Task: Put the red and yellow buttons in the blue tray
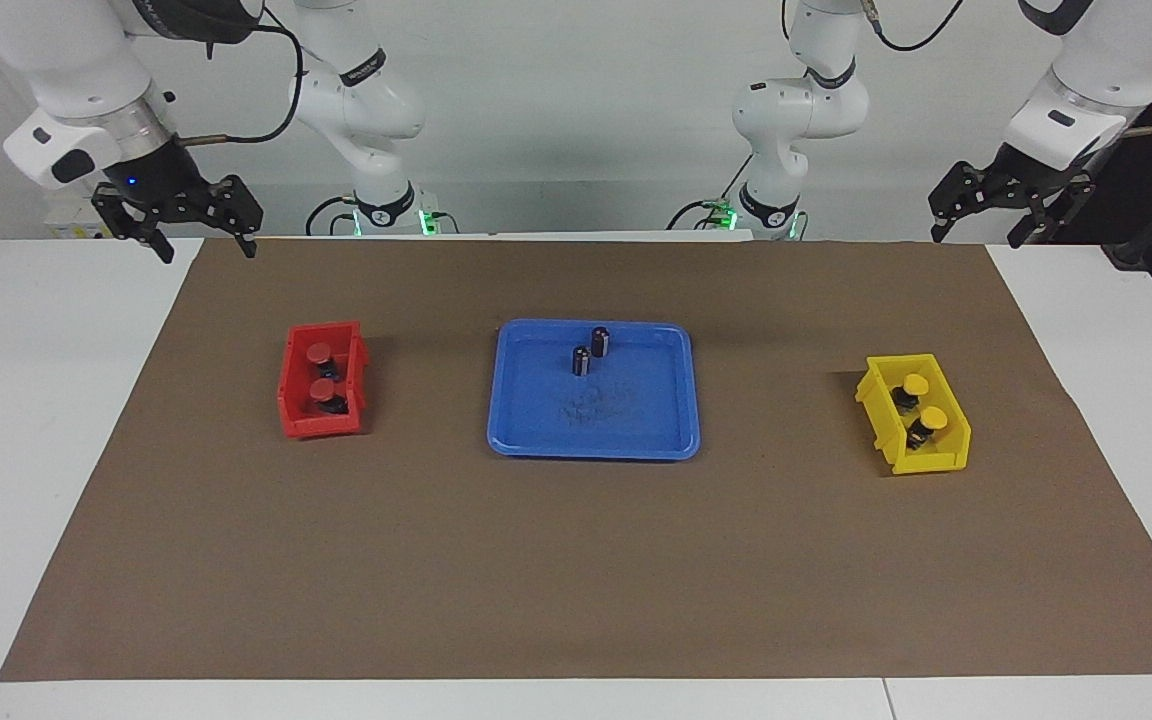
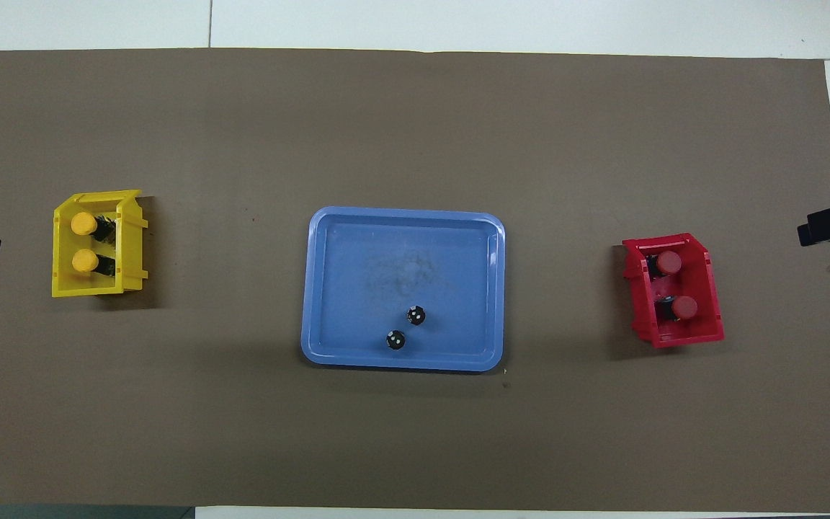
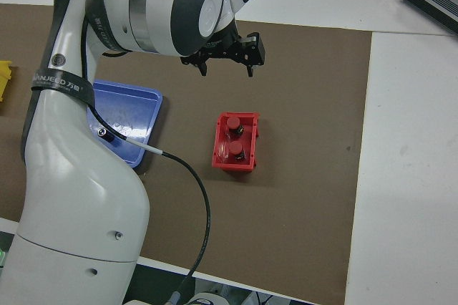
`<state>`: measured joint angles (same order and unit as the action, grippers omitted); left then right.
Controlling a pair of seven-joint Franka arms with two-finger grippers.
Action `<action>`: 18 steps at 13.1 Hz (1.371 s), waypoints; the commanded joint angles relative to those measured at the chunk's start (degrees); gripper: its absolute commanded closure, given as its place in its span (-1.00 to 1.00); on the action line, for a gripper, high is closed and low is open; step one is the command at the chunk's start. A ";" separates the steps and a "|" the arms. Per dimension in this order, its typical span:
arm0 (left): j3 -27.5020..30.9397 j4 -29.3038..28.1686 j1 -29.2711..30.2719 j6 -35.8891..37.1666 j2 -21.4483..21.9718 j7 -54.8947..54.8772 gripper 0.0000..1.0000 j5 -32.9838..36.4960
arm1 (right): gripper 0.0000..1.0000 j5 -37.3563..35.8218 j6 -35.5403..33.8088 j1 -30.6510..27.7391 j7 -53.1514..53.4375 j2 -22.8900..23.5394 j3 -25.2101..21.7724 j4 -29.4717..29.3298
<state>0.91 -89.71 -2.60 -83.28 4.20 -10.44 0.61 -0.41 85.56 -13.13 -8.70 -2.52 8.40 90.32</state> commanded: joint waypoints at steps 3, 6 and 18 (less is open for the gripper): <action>0.23 -1.96 0.14 -0.31 1.77 0.07 -1.00 -0.61 | -1.00 -0.12 -1.36 -0.40 0.79 0.59 0.47 -1.02; 0.23 -1.96 0.14 -0.31 1.77 0.15 -1.00 -0.60 | -1.00 -0.20 -1.36 -0.31 0.71 0.50 0.47 -0.85; 0.14 -1.96 0.05 -0.31 1.77 0.07 -1.00 -0.60 | -0.72 7.00 28.67 2.15 0.97 0.74 0.74 23.14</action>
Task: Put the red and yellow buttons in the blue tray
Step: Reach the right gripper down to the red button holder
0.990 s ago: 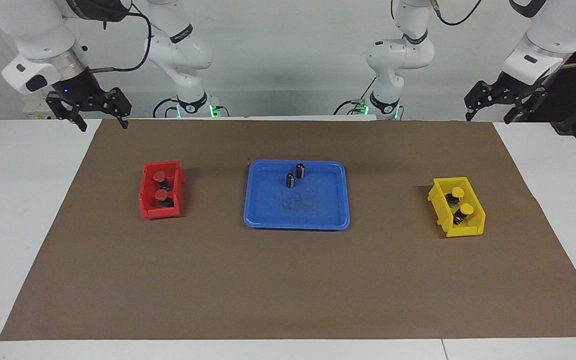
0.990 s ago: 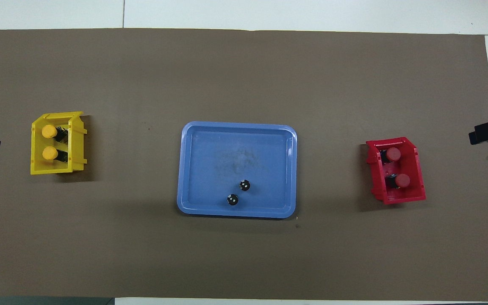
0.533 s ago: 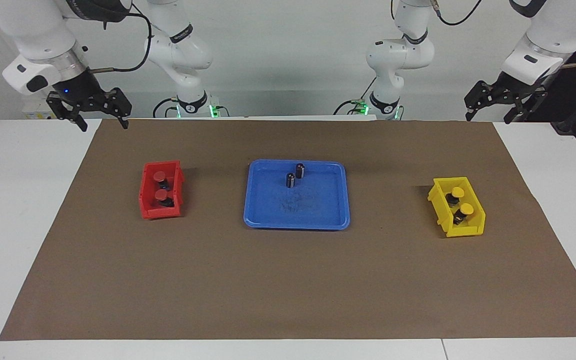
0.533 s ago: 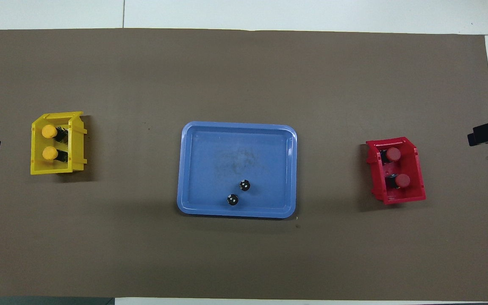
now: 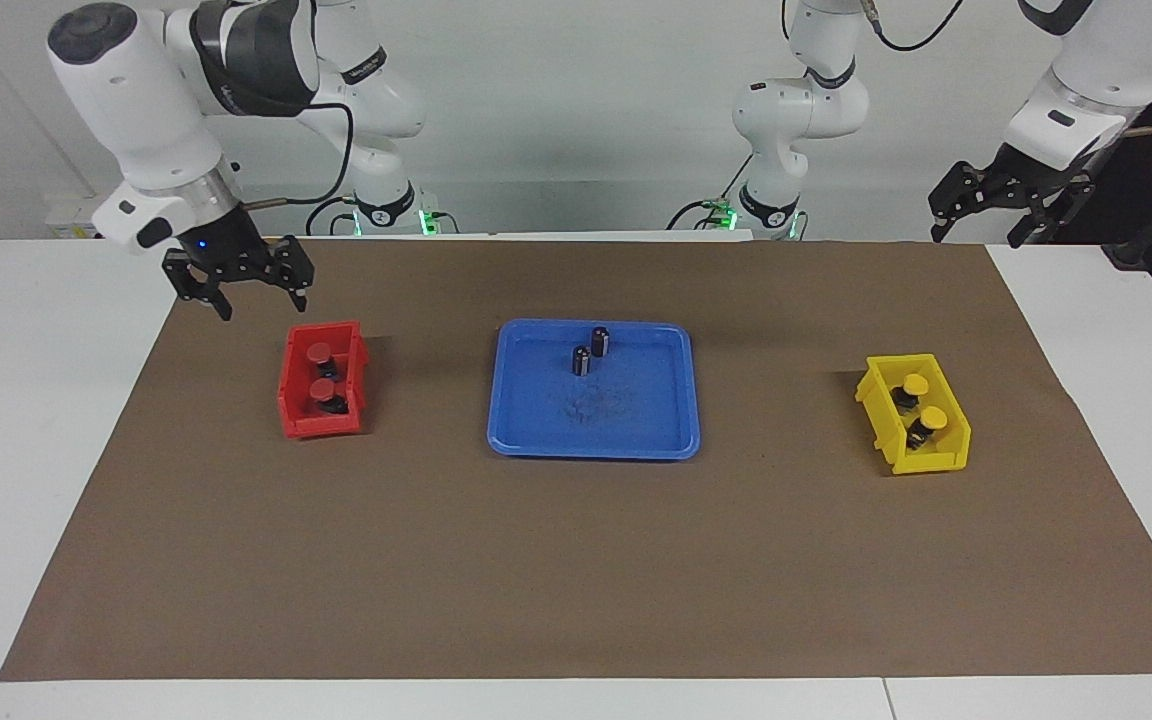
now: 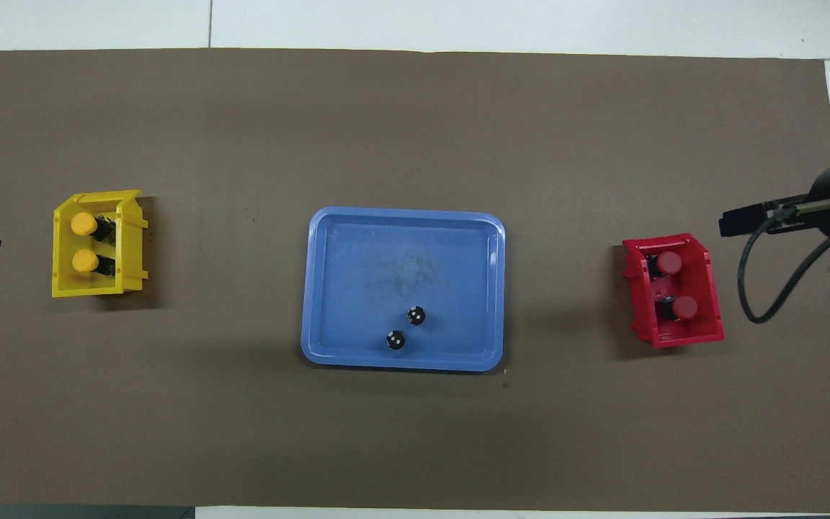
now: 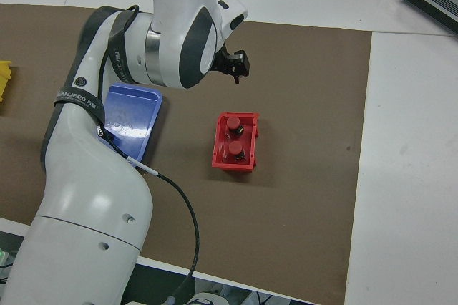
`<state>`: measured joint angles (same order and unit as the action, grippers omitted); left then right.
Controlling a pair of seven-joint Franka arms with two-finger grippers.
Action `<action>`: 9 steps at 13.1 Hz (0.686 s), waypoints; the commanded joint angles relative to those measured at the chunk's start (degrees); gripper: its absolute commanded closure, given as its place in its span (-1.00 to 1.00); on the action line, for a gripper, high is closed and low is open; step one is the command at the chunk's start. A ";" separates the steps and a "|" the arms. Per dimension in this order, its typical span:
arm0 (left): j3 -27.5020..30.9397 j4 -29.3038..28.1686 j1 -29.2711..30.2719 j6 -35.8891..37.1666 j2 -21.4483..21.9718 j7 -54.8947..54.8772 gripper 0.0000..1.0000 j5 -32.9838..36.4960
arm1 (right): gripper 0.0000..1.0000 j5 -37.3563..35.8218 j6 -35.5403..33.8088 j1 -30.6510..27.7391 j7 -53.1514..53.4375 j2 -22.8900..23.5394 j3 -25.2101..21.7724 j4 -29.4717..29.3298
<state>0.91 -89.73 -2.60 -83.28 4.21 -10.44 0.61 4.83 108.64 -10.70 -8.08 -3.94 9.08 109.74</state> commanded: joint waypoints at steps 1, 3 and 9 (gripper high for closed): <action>0.23 -1.94 0.14 -0.31 1.68 0.15 -1.00 -0.61 | -0.66 1.77 8.49 -0.37 -0.35 3.67 0.06 5.21; 0.23 -1.94 0.14 -0.30 1.68 0.15 -1.00 -0.61 | -0.49 1.68 14.55 -0.37 -2.55 3.94 0.06 10.29; 0.23 -1.94 0.14 -0.22 1.77 0.15 -1.00 -0.52 | -0.32 1.68 25.64 1.12 -2.55 5.26 -0.03 17.69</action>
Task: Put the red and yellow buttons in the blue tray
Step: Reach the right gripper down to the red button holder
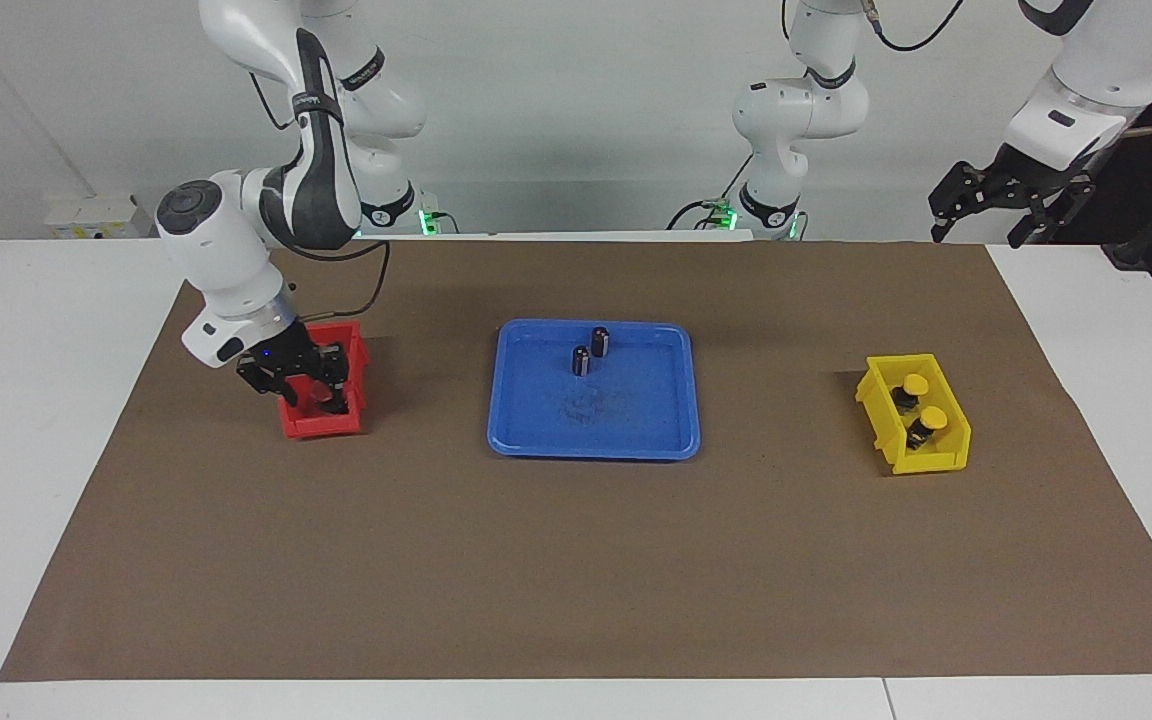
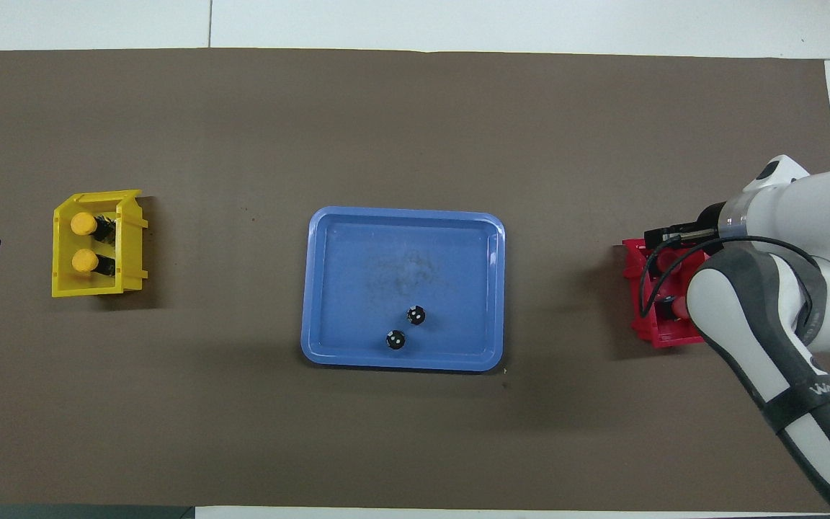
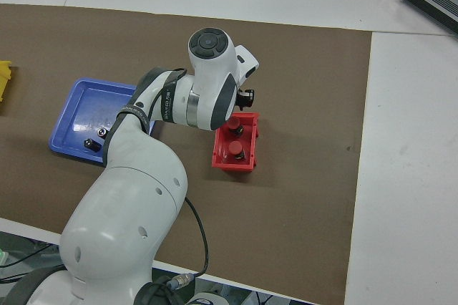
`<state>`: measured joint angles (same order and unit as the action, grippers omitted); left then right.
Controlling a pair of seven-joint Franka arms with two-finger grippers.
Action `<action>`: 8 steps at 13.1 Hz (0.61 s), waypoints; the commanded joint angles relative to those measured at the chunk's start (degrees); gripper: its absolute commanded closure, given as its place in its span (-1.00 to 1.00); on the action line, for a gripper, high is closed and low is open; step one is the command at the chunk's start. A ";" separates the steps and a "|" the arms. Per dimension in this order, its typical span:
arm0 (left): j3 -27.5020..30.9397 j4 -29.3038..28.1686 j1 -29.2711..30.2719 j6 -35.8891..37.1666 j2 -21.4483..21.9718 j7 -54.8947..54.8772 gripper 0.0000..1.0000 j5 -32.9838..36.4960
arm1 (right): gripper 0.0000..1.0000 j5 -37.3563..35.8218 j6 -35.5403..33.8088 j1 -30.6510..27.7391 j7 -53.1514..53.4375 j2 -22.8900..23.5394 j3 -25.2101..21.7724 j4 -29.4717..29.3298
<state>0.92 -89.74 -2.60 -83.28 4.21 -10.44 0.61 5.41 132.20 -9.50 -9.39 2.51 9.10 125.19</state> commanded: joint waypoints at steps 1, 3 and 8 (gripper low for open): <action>0.23 -1.93 0.14 -0.39 1.68 0.15 -1.00 -0.60 | -0.31 0.92 3.66 0.00 -1.24 -1.46 -0.04 3.56; 0.23 -1.93 0.14 -0.31 1.68 0.07 -1.00 -0.60 | -0.31 0.66 4.90 -0.43 -2.63 -1.46 -0.13 4.71; 0.23 -1.93 0.14 -0.22 1.77 0.07 -1.00 -0.61 | -0.31 0.66 4.03 -1.84 -5.02 -1.28 -0.13 4.89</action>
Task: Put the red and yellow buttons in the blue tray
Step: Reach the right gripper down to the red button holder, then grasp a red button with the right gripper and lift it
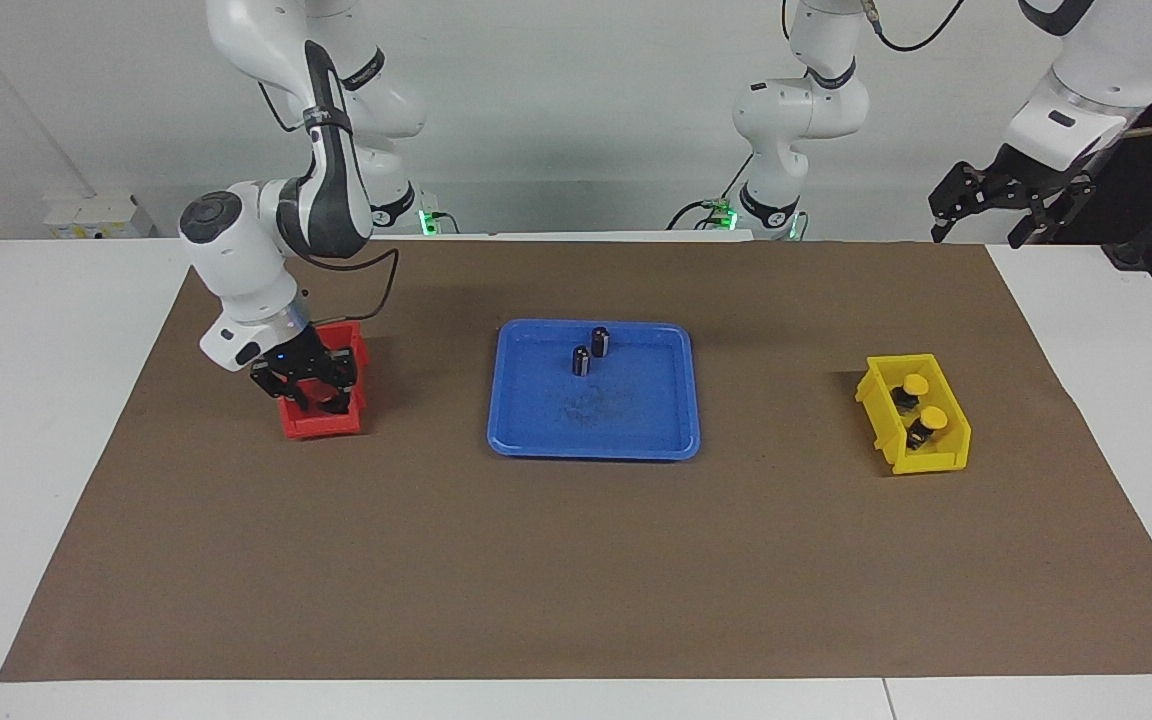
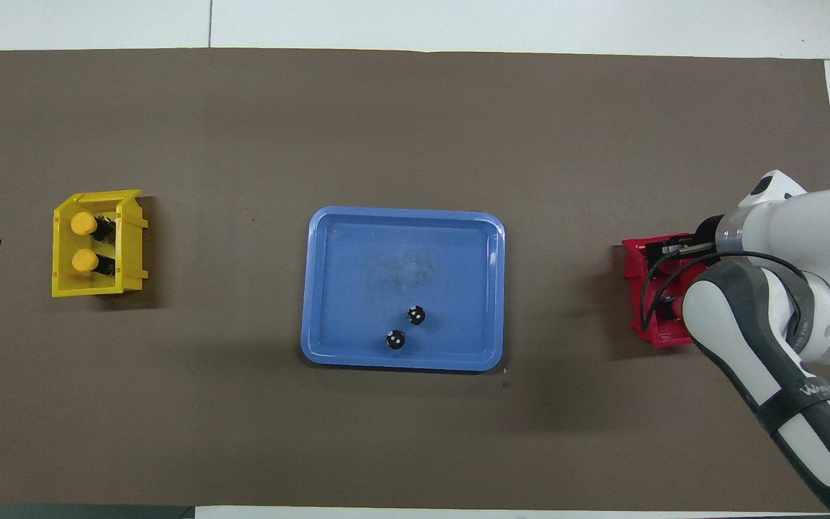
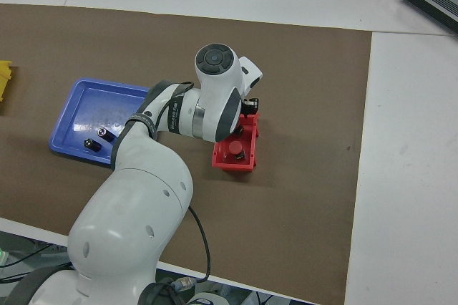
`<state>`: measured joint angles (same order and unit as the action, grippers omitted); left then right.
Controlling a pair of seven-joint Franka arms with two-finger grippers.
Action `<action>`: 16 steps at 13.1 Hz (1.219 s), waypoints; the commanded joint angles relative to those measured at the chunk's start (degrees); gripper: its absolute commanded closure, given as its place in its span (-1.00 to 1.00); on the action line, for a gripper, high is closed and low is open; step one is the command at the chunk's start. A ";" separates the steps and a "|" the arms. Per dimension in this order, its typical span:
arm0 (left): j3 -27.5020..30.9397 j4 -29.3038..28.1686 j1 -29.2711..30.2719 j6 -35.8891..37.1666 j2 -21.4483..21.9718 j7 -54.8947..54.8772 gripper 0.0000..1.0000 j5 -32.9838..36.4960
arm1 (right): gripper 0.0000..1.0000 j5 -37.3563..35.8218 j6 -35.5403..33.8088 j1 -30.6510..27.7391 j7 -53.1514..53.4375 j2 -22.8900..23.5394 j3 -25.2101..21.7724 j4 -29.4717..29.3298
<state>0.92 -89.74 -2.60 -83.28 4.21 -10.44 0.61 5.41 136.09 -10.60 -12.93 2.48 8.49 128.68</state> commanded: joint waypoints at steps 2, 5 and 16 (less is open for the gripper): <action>0.23 -1.93 0.14 -0.31 1.68 0.15 -1.00 -0.61 | -0.31 0.66 0.05 -0.74 -1.57 -1.69 0.47 2.27; 0.23 -1.93 0.14 -0.22 1.68 0.15 -1.00 -0.61 | -0.31 0.66 -0.12 -0.74 -1.74 -1.95 0.47 2.80; 0.23 -1.93 0.14 -0.31 1.77 0.15 -1.00 -0.61 | 0.61 -4.24 -16.93 -2.23 -5.34 0.85 0.47 -10.67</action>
<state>0.92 -89.74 -2.60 -83.28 4.21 -10.44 0.61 3.88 128.38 -11.52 -16.15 1.83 8.57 126.88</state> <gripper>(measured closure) 0.000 0.590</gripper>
